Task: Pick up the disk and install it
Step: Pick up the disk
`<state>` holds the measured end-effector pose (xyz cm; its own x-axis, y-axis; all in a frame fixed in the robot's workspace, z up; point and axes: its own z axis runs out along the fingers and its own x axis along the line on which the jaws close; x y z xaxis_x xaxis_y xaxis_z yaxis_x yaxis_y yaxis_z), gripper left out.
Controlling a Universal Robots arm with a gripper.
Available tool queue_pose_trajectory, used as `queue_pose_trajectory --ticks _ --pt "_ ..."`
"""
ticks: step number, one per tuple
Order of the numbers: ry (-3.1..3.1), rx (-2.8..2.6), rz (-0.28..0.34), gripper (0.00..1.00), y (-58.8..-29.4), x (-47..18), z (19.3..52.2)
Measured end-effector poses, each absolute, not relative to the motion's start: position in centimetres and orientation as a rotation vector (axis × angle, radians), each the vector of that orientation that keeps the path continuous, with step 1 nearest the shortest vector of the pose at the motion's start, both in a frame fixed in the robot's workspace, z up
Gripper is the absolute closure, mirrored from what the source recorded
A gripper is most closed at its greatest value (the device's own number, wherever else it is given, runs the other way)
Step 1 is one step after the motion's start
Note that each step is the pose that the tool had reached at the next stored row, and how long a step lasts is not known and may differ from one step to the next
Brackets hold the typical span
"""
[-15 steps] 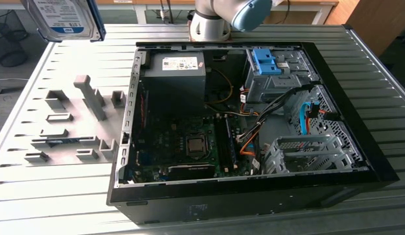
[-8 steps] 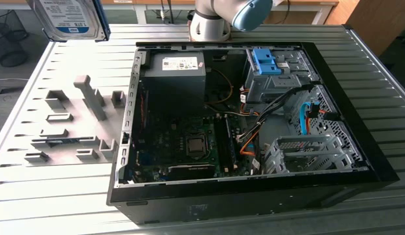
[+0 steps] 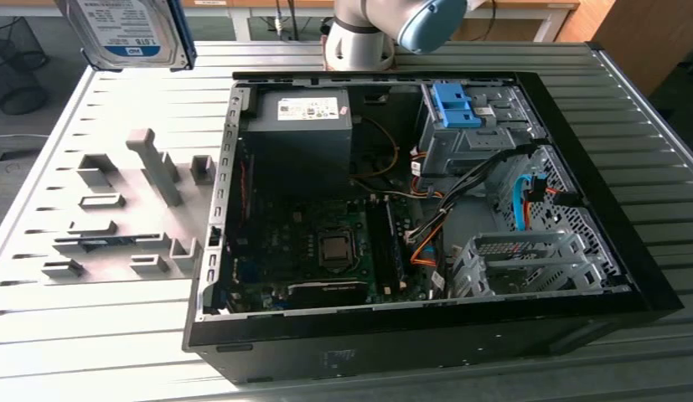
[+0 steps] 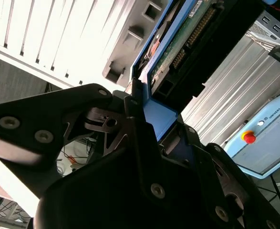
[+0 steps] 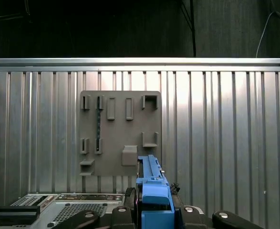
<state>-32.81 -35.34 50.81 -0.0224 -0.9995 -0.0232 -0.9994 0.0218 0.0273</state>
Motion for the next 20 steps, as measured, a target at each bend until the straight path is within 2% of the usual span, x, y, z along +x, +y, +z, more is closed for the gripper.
queue_pose_trajectory --ticks 20 --pt "-2.244 2.195 -0.056 0.64 -35.3 -30.7 50.8"
